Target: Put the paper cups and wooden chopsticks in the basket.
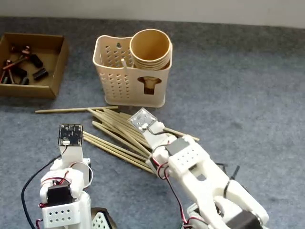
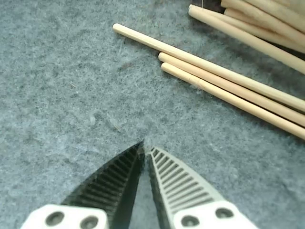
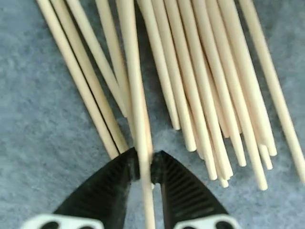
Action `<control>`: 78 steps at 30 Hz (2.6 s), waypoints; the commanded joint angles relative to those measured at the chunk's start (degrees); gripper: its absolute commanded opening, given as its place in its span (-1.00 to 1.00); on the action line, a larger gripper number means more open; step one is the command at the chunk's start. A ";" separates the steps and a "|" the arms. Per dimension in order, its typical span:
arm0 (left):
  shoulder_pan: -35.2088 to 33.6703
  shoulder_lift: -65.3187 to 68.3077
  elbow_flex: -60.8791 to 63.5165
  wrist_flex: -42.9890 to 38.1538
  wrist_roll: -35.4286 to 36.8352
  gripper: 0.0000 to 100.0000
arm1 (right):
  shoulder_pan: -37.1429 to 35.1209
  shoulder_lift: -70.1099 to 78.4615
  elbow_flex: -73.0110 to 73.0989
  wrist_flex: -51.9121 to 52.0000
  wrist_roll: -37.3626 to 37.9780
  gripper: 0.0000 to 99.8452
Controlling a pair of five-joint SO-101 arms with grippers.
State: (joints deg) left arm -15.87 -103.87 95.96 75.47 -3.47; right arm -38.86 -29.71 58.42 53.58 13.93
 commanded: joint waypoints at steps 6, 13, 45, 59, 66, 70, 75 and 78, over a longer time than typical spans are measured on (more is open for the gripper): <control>0.84 -0.22 1.19 0.18 -0.44 -0.99 | 0.66 -15.16 5.32 1.01 -0.18 -0.99; 0.84 -0.22 1.19 0.18 -0.44 -0.99 | 0.66 -21.67 7.16 4.00 -0.18 -0.99; 0.84 -0.22 1.19 0.18 -0.44 -0.99 | 0.66 -22.37 7.16 12.88 1.85 -0.99; 0.84 -0.22 1.19 0.18 -0.44 -0.99 | 1.54 -22.02 6.73 12.26 3.87 -0.91; 0.84 -0.22 1.19 0.18 -0.44 -0.99 | 1.36 -22.02 6.99 12.53 3.87 -0.67; 0.84 -0.22 1.19 0.18 -0.44 -0.99 | 1.27 -21.93 6.81 12.35 3.87 -0.67; 0.84 -0.22 1.19 0.18 -0.44 -0.99 | 1.27 -21.49 4.35 10.51 3.87 -0.67; 0.84 -0.22 1.19 0.18 -0.44 -0.99 | 1.19 -17.54 2.51 9.80 3.78 -0.67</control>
State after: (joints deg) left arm -15.87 -103.87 95.96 75.47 -3.47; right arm -37.89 -49.67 63.96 65.10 17.19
